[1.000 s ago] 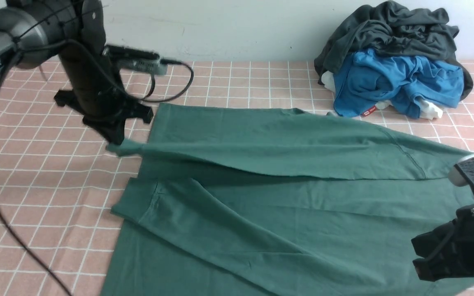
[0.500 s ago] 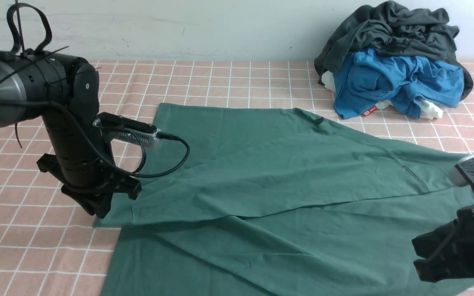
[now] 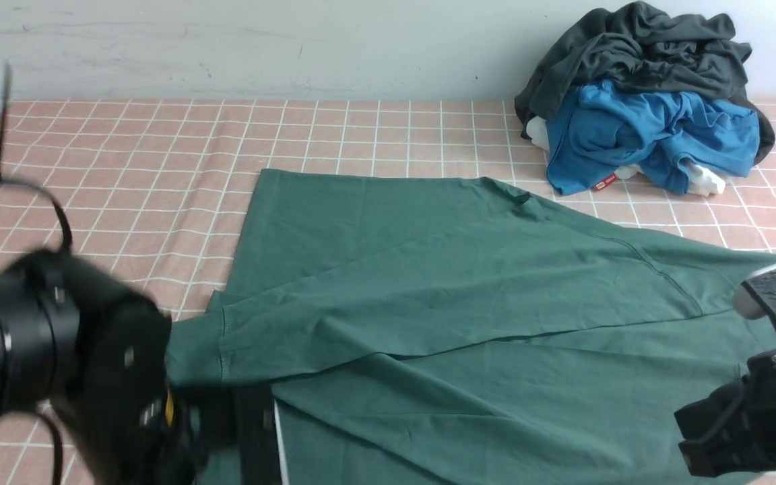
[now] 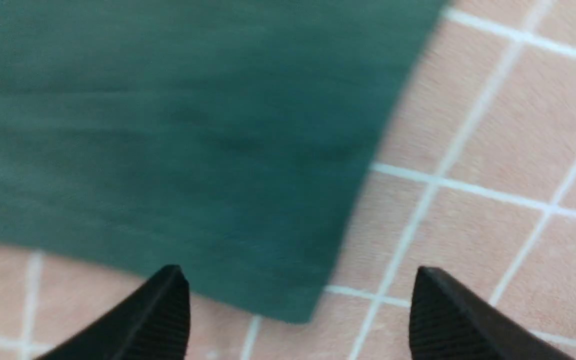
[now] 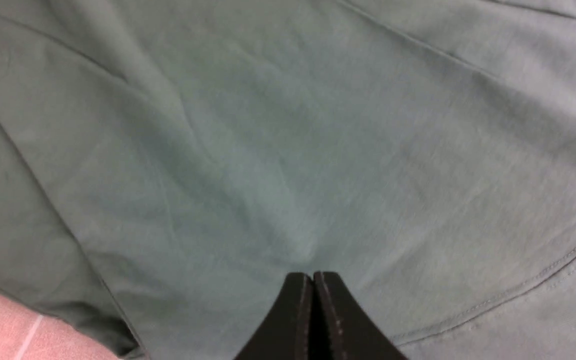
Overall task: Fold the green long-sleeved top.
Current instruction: Use both arms simultaneously to clamp the lower edge of the clothing fabric
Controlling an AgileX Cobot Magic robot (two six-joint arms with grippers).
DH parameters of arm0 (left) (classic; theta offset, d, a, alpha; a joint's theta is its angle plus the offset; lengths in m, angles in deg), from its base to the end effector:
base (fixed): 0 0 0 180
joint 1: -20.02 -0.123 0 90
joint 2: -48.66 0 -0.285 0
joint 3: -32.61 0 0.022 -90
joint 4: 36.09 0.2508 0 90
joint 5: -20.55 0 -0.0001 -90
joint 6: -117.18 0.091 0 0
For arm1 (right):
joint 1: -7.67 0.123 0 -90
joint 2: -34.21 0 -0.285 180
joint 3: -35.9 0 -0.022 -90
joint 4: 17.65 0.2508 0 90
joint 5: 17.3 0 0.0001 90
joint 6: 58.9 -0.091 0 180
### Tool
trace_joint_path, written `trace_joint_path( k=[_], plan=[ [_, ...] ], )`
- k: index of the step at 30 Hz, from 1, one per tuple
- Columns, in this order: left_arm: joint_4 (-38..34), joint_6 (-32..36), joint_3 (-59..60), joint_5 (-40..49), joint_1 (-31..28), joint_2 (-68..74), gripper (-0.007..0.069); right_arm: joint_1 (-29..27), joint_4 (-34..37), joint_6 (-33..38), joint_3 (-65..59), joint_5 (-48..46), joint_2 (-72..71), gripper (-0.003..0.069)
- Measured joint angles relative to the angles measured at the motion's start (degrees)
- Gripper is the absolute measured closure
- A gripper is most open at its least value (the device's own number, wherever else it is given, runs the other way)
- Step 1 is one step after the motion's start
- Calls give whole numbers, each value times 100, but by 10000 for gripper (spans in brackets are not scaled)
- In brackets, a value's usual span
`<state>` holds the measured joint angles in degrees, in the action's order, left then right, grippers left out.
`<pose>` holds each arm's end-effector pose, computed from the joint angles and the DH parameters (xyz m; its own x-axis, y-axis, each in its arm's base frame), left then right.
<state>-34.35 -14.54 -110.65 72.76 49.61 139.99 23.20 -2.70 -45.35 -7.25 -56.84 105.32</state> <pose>0.1899 -0.1053 0.1796 -0.1919 0.9812 0.0212 0.9814 0.1917 0.0121 0.1755 0.0643 0.2298 -0.8455 -0.2692 -0.4612 -0.3648 0.9219 0.1308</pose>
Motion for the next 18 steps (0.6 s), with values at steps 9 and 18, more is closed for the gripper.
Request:
trace_joint_path(
  k=[9, 18],
  plan=[
    [-273, 568, 720, -1531, 84, 0, 314, 0, 82, 0, 0, -29, 0, 673],
    [-209, 92, 727, -1712, 84, -76, 619, 0, 193, 506, 0, -73, -225, 673]
  ],
)
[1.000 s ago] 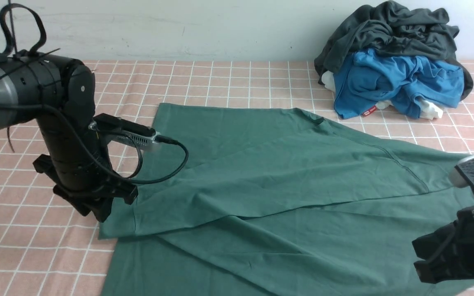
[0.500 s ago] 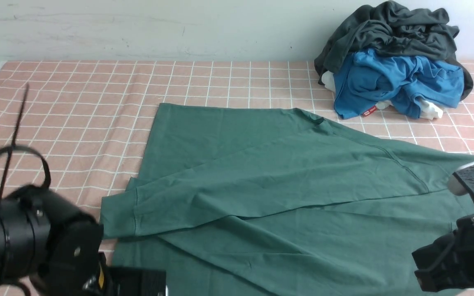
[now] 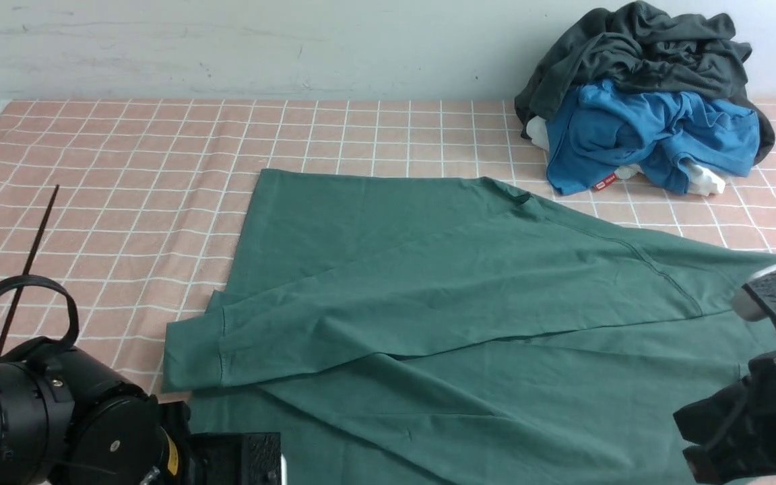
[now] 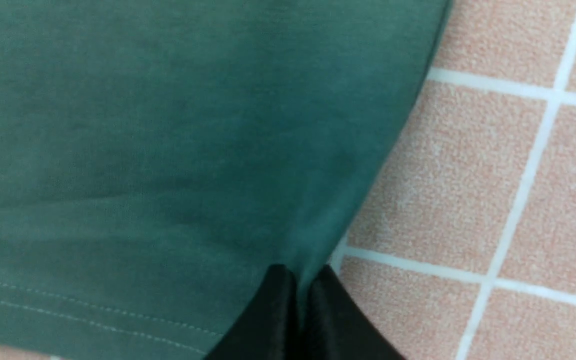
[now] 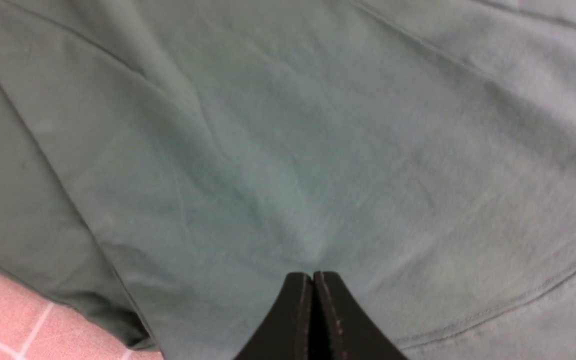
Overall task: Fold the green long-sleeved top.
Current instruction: Use both arms simultaneously to clamp the lower edge of the clothing fabric
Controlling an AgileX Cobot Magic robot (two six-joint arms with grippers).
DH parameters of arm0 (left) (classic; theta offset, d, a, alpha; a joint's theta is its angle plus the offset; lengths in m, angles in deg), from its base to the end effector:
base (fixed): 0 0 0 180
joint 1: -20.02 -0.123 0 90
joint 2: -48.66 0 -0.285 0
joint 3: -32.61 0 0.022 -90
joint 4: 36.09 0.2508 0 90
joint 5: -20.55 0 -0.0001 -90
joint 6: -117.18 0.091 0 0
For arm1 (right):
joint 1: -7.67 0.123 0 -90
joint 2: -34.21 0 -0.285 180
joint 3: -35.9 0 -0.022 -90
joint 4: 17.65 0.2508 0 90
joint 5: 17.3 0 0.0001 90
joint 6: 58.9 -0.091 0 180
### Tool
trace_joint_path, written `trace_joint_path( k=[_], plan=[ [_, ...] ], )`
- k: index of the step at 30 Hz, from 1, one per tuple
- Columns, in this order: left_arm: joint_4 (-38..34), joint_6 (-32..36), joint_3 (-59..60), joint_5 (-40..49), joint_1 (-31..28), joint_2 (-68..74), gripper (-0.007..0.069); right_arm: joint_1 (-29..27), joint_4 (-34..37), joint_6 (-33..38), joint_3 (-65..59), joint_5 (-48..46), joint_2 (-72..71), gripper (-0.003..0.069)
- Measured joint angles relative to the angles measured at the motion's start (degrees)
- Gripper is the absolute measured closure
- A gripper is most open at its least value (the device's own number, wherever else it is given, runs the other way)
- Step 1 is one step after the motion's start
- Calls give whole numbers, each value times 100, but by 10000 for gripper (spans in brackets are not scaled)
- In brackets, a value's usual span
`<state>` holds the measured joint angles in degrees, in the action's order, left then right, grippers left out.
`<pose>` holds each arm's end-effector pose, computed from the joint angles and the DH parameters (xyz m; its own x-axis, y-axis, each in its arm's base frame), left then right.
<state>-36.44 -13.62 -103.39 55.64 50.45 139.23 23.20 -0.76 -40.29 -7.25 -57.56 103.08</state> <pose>0.1837 -0.1082 0.1581 -0.1753 0.9771 -0.1206 0.9726 0.1909 0.1330 0.1700 0.0650 0.2370 -0.8050 -0.3226 -0.4979 -0.4307 0.8950 0.1166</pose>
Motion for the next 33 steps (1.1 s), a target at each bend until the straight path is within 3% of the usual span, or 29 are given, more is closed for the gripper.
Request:
trace_joint_path(
  k=[2, 8, 12, 16, 18, 21, 26, 33],
  plan=[
    [36, -339, -48, 86, 0, -132, 620, 0, 31, 315, 0, -16, -139, 673],
    [290, -2249, -471, 687, -12, -641, 624, 0, -138, 1846, 71, -747, -478, 666],
    [528, -2993, -627, 880, -12, -700, 624, 0, -591, 2090, 65, -899, -262, 600],
    [557, -3169, -629, 921, -12, -700, 624, 0, -1464, 2228, -84, -792, 282, 477],
    [527, -3195, -629, 993, -12, -707, 624, 0, -2450, 2260, -273, -425, 788, 385],
    [465, -3201, -629, 1011, -12, -707, 624, 0, -3531, 2086, -346, 116, 1318, 331],
    [373, -3216, -629, 1099, -12, -710, 624, 0, -4745, 1720, -346, 426, 2089, 319],
    [352, -3216, -629, 1127, -12, -710, 624, 0, -5091, 1562, -346, 475, 2295, 343]
  ],
)
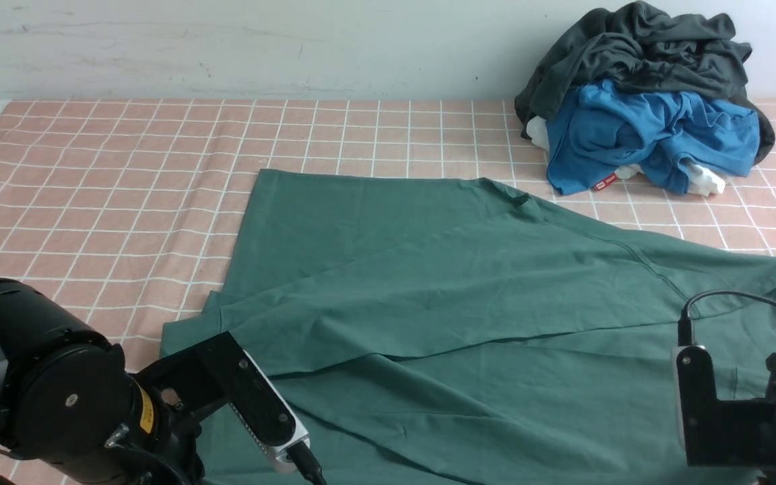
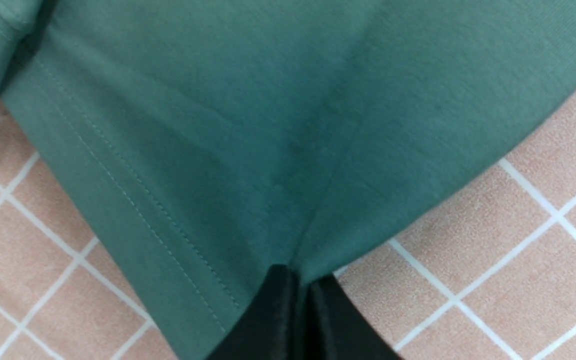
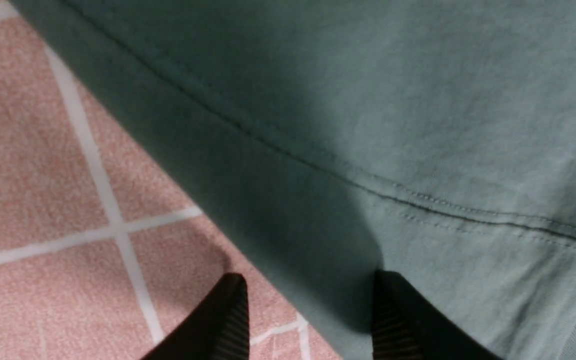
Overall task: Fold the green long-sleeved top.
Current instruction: Use both arms simultaneously to clamp the lower edge of the clothing fabric, then use both arms to drag the lower edge of the fabric forward and fold it over the upper edge
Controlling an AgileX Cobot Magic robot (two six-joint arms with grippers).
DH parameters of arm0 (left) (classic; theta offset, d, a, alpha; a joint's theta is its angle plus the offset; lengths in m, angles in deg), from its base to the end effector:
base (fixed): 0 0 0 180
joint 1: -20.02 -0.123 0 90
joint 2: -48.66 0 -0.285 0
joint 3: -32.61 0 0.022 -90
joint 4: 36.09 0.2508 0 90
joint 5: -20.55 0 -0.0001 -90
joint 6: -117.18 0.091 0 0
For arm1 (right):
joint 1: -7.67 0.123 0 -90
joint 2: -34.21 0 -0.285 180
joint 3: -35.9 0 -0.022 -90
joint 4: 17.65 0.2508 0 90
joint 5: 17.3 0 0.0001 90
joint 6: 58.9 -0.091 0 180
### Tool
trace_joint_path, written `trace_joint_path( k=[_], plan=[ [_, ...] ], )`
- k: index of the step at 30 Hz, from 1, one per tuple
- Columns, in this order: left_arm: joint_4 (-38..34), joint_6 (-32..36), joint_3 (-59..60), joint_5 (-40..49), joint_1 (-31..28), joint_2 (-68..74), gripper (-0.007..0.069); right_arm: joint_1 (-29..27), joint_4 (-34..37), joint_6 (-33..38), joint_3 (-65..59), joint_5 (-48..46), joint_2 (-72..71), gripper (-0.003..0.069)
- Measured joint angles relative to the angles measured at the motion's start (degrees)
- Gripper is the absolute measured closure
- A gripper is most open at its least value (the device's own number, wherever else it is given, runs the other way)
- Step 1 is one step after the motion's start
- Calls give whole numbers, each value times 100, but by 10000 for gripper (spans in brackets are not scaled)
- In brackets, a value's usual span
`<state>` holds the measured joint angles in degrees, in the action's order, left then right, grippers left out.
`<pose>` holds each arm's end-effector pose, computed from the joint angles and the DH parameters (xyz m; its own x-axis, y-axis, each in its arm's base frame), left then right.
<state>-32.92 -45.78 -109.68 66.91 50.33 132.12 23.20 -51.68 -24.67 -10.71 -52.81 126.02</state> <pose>0.1858 -0.1044 0.2064 -0.6322 0.7507 -0.1917 0.7466 0.6564 0.1082 0.2085 0.0272 0.1504 -0.2565 -0.9460 0.1980 -0.9307 0.1866 -0.3145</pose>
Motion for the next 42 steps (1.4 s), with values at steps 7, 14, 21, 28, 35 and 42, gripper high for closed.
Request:
trace_joint_path(
  k=[7, 14, 21, 28, 35, 42],
  plan=[
    [-140, -21, -6, 13, 0, 0, 624, 0, 227, -48, 0, 242, 140, 536],
    [-410, -471, -550, 472, -25, -97, 624, 0, 336, -597, 163, -276, -322, 660],
    [-493, -941, -2213, 280, -774, 234, 624, -270, 104, -1440, 1209, -608, -599, 662],
    [-508, -953, -4102, -517, -1563, 1756, 624, -905, -126, -1834, 2526, 563, 458, 662],
    [-426, -958, -6031, -965, -1668, 3948, 624, -978, -206, -2252, 4103, 810, 2203, 662],
    [-268, -1149, -7550, -410, -1739, 5581, 477, -978, -20, -3325, 5201, 165, 3299, 566]
  ],
)
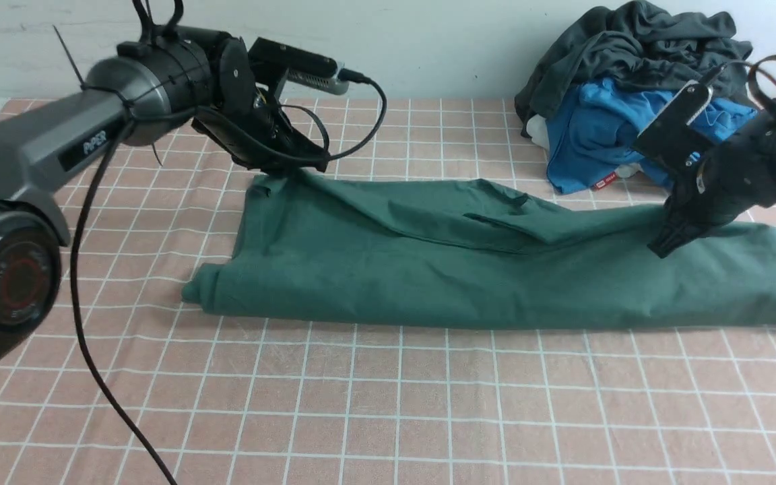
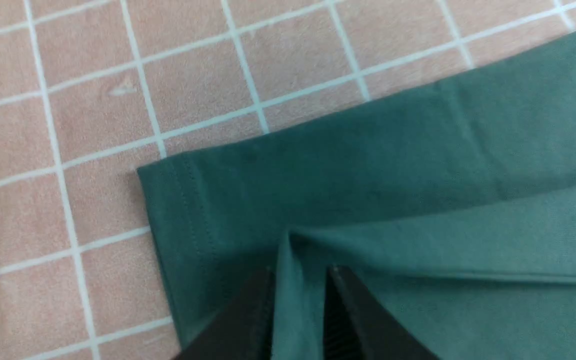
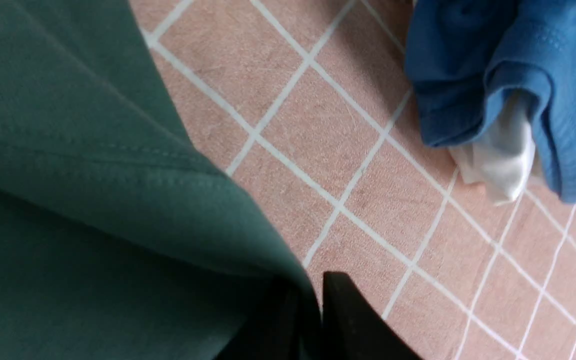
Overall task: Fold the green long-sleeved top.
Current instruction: Use both arms to drag the lower edge of the fabric forward and fold it over the upper edge
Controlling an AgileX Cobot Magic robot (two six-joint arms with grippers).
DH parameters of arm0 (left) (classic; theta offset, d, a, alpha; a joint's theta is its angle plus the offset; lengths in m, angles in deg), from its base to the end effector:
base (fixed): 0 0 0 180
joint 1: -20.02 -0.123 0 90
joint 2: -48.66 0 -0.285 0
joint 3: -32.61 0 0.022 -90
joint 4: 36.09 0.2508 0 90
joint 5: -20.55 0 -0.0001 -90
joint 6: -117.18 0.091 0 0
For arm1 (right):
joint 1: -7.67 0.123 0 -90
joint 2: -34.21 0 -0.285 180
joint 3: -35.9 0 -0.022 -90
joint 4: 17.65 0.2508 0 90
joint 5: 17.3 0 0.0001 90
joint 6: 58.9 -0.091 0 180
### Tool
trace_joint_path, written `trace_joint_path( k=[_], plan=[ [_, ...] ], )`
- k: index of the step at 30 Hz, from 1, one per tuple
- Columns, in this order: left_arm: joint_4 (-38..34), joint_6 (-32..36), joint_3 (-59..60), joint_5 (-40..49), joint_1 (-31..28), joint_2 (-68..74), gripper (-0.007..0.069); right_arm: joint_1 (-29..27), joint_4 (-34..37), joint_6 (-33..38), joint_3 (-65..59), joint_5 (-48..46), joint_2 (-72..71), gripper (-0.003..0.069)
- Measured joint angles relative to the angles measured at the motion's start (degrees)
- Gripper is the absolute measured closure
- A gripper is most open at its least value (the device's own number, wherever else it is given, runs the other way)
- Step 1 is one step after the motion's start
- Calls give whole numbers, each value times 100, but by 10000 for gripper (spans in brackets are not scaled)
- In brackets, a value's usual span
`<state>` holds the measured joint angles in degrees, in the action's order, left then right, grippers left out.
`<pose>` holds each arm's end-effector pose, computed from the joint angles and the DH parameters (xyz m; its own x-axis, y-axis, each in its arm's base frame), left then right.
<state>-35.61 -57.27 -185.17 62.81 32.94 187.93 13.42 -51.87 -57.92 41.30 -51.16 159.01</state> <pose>0.5068 -0.1157 0.2071 -0.7592 0.2797 -0.5877 0.3000 0.9517 0.0654 0.4378 0.0154 0.1794 -0.7653 -0.5606 -0.3163 -0.3707 0.7856 -0.4954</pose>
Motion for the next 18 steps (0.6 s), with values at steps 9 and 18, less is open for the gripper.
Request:
trace_joint_path(
  k=[9, 18],
  plan=[
    [905, -920, -757, 819, -151, -164, 239, 155, 886, -1020, 887, -1351, -257, 391],
    [76, 43, -521, 1779, -79, -1164, 452, 559, 4724, 3182, 916, -1389, 385, 658]
  ],
)
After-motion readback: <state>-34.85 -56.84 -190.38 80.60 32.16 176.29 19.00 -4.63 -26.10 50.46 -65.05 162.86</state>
